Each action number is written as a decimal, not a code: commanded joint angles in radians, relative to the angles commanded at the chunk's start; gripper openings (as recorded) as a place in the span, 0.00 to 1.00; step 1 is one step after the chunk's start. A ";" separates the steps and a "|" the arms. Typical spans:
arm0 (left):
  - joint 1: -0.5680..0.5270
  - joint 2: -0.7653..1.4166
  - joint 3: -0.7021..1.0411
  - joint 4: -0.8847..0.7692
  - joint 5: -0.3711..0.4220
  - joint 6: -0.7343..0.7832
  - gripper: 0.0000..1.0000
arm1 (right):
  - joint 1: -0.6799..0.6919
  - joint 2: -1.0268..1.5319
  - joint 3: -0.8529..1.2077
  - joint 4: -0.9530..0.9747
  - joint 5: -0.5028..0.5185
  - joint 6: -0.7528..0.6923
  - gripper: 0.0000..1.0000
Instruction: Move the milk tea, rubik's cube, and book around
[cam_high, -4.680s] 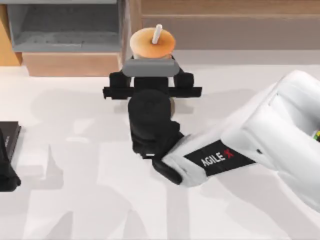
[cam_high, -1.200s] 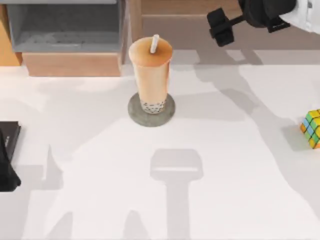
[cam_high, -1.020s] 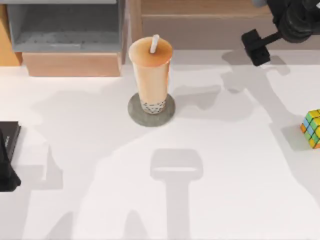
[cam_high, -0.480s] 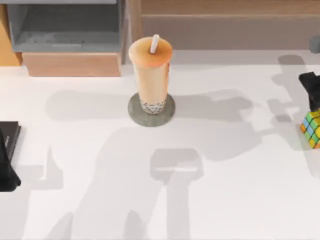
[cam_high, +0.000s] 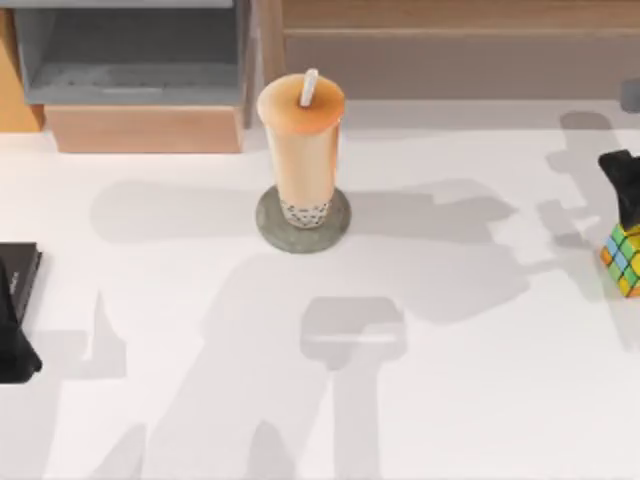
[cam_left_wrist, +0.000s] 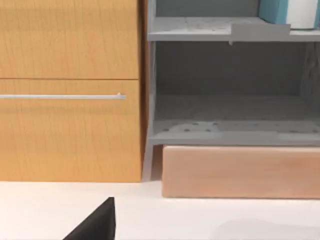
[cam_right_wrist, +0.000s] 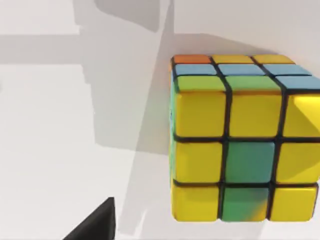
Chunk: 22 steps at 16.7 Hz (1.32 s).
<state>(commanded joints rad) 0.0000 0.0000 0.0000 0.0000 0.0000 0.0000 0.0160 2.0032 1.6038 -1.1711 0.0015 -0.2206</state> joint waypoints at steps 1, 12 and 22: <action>0.000 0.000 0.000 0.000 0.000 0.000 1.00 | 0.000 0.005 -0.015 0.020 0.000 0.000 1.00; 0.000 0.000 0.000 0.000 0.000 0.000 1.00 | -0.001 0.054 -0.147 0.201 0.000 0.000 1.00; 0.000 0.000 0.000 0.000 0.000 0.000 1.00 | -0.001 0.054 -0.147 0.201 0.000 0.000 0.25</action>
<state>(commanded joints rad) 0.0000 0.0000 0.0000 0.0000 0.0000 0.0000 0.0150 2.0574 1.4567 -0.9700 0.0020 -0.2210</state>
